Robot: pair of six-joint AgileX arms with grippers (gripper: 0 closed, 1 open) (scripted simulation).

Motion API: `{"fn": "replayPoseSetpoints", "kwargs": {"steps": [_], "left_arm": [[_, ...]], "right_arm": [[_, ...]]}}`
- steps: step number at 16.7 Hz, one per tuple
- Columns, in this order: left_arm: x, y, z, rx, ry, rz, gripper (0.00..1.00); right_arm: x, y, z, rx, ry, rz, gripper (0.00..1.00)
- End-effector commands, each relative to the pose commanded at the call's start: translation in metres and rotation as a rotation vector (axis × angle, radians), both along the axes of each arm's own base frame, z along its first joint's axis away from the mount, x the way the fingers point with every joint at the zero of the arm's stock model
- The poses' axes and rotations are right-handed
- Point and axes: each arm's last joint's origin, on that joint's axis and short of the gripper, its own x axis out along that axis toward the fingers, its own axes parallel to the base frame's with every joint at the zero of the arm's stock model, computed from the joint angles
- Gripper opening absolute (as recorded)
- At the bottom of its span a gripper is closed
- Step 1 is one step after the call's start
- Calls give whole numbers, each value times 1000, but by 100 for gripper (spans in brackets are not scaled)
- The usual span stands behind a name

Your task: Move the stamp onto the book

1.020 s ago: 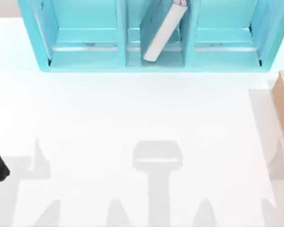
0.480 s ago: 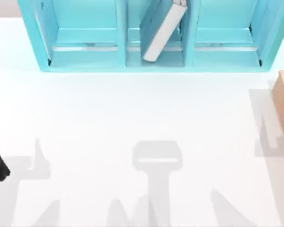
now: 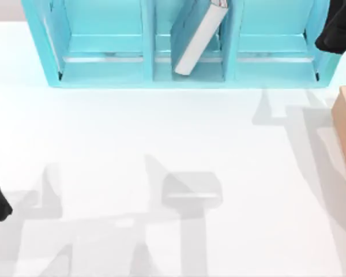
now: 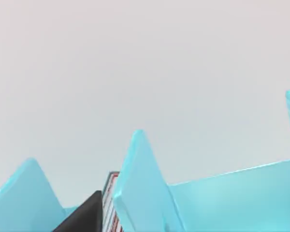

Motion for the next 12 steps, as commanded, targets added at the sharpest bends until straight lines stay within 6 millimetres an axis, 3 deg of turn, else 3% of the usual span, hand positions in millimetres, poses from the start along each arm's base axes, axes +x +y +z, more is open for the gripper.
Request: {"fn": "replayPoseSetpoints", "kwargs": {"steps": [3,6,9,12], "left_arm": [[0,0,0,0,0,0,100],[0,0,0,0,0,0,100],[0,0,0,0,0,0,100],[0,0,0,0,0,0,100]], "right_arm": [[52,52,-23,45,49,1,100],[90,105,-71,62,103,-15,100],[110,147,-125,61,144,-40,100],[117,173,-166,58,164,-63,100]]}}
